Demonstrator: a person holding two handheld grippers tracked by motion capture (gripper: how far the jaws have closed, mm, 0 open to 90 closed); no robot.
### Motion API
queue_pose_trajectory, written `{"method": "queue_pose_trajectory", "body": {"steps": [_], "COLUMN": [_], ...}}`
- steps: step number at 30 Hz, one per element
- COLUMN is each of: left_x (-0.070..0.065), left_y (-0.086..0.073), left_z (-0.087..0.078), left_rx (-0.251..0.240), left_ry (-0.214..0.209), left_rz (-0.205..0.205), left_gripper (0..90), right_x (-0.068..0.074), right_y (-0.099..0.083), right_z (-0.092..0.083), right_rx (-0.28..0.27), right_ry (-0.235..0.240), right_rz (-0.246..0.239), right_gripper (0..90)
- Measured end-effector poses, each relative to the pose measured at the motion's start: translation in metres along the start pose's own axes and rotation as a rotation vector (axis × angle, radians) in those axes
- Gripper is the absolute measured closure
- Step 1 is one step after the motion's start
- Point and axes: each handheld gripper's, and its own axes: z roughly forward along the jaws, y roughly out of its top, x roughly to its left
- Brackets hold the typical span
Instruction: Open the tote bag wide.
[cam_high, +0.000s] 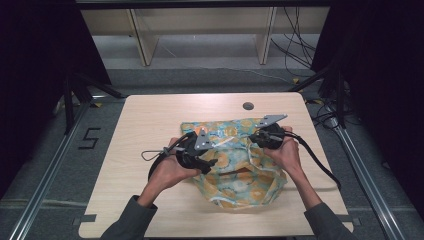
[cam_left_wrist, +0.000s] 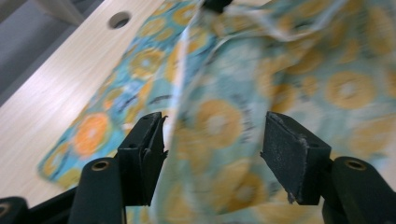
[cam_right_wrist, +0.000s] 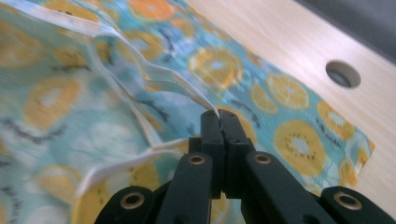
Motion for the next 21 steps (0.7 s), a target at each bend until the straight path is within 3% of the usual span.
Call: {"method": "queue_pose_trajectory", "body": {"steps": [2, 3, 5, 6, 7, 10, 11, 13, 14, 15, 16, 17, 19, 21], "left_x": [-0.009, -0.010, -0.009, -0.008, -0.007, -0.003, -0.003, -0.003, -0.003, -0.003, -0.003, -0.002, 0.000, 0.003], "left_y": [-0.001, -0.003, -0.011, -0.016, -0.021, -0.034, -0.039, -0.043, -0.043, -0.044, -0.044, -0.044, -0.044, -0.043], "left_z": [0.009, 0.017, 0.036, 0.045, 0.053, 0.073, 0.081, 0.086, 0.086, 0.087, 0.087, 0.083, 0.078, 0.074], "left_rx": [0.022, 0.045, 0.111, 0.151, 0.188, 0.229, 0.249, 0.248, 0.248, 0.247, 0.237, 0.215, 0.197, 0.191], "left_ry": [-0.068, -0.084, -0.052, -0.028, -0.002, 0.023, 0.044, 0.051, 0.051, 0.037, 0.028, 0.021, 0.010, 0.005], "left_rz": [0.008, 0.010, 0.011, 0.016, 0.031, 0.011, 0.031, 0.057, 0.057, 0.080, 0.085, 0.093, 0.085, 0.086], "left_gripper": [40.1, 40.0, 38.6, 36.0, 33.9, 28.9, 29.0, 38.3, 50.0, 50.0, 70.2, 76.6, 83.5, 87.0], "right_x": [-0.007, -0.008, -0.012, -0.012, -0.011, -0.012, -0.012, -0.014, -0.014, -0.015, -0.015, -0.015, -0.015, -0.010], "right_y": [-0.005, -0.008, -0.010, -0.012, -0.012, -0.012, -0.014, -0.016, -0.016, -0.017, -0.019, -0.018, -0.016, -0.012], "right_z": [0.003, 0.006, 0.006, 0.009, 0.008, 0.008, 0.012, 0.014, 0.014, 0.015, 0.013, 0.008, -0.003, -0.021], "right_rx": [0.035, 0.016, 0.043, 0.011, 0.028, 0.056, 0.030, 0.050, 0.050, 0.049, 0.058, 0.051, -0.012, 0.018], "right_ry": [0.011, 0.000, 0.010, 0.001, 0.011, 0.016, 0.007, 0.014, 0.014, 0.020, 0.022, 0.037, 0.081, 0.102], "right_rz": [0.009, 0.030, 0.041, 0.038, 0.053, 0.042, 0.044, 0.049, 0.049, 0.061, 0.099, 0.114, 0.122, 0.104], "right_gripper": [90.0, 90.0, 90.0, 90.0, 90.0, 90.0, 90.0, 90.0, 90.0, 90.0, 89.2, 85.4, 75.6, 64.6]}}
